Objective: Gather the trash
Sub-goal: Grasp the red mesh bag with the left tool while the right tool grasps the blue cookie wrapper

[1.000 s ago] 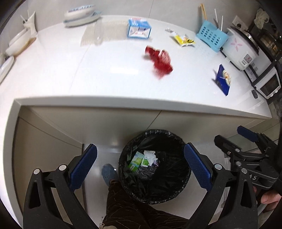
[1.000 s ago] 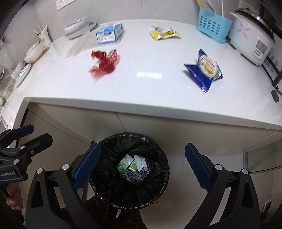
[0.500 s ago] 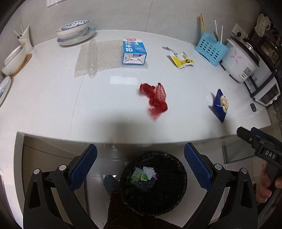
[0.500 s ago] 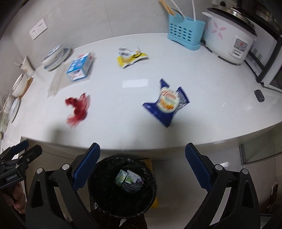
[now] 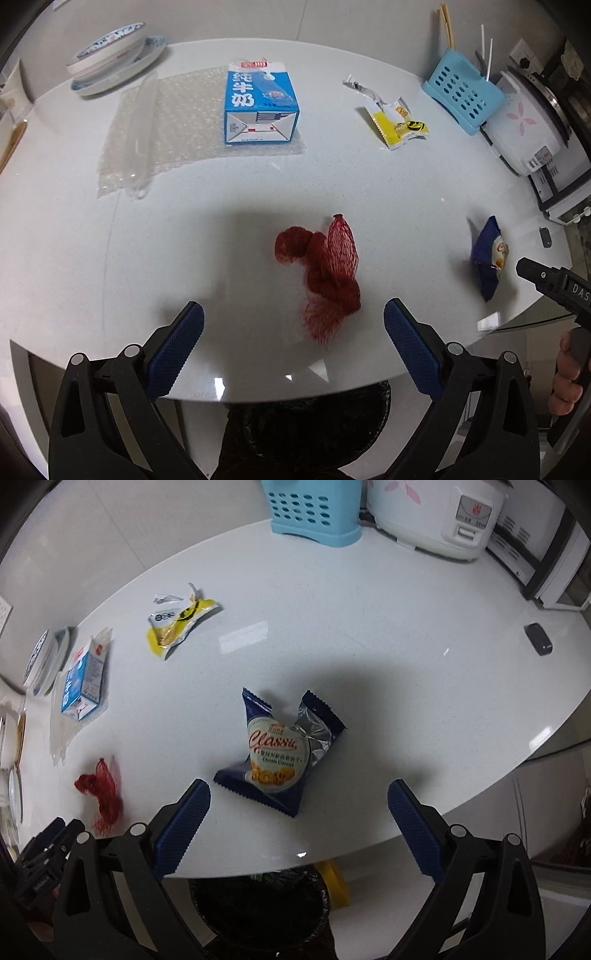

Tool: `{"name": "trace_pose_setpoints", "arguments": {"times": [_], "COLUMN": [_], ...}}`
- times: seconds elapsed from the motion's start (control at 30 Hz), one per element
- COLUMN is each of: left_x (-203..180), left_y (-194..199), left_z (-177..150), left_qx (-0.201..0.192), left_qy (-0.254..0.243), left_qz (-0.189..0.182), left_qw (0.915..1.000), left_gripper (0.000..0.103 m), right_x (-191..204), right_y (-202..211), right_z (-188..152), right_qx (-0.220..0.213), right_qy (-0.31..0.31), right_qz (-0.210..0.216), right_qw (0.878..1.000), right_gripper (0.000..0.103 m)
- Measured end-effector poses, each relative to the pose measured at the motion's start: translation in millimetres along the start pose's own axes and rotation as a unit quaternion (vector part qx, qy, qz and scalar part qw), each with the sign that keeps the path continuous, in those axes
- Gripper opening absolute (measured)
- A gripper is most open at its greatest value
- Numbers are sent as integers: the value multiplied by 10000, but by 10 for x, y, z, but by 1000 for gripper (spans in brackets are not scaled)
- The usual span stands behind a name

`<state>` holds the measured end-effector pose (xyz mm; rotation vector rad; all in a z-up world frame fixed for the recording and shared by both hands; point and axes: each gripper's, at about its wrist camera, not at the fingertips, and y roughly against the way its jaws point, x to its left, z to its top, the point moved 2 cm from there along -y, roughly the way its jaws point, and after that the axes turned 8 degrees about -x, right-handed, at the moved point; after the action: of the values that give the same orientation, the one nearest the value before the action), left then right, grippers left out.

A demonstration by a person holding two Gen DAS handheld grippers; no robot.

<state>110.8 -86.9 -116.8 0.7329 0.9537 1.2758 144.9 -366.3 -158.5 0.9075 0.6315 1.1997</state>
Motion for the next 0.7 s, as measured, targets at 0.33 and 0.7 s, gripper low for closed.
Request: {"name": "trace_pose_setpoints", "arguments": {"times": [0.33,0.7], "left_x": [-92,-138], "left_y": [-443,-534], "left_z": [149,230], "left_qx": [398,589], "left_qy": [-157,-210], "left_qz": [-1,122], "left_qw": [9991,9980], "left_gripper": [83,49], "right_x": [2,160], "right_y": [-463,-633], "right_z": [81,92], "right_qx": [563,818], "right_qy": [-601,-503], "right_qz": [-116,-234], "right_qw": [9965,9951], "right_gripper": [79,51]}}
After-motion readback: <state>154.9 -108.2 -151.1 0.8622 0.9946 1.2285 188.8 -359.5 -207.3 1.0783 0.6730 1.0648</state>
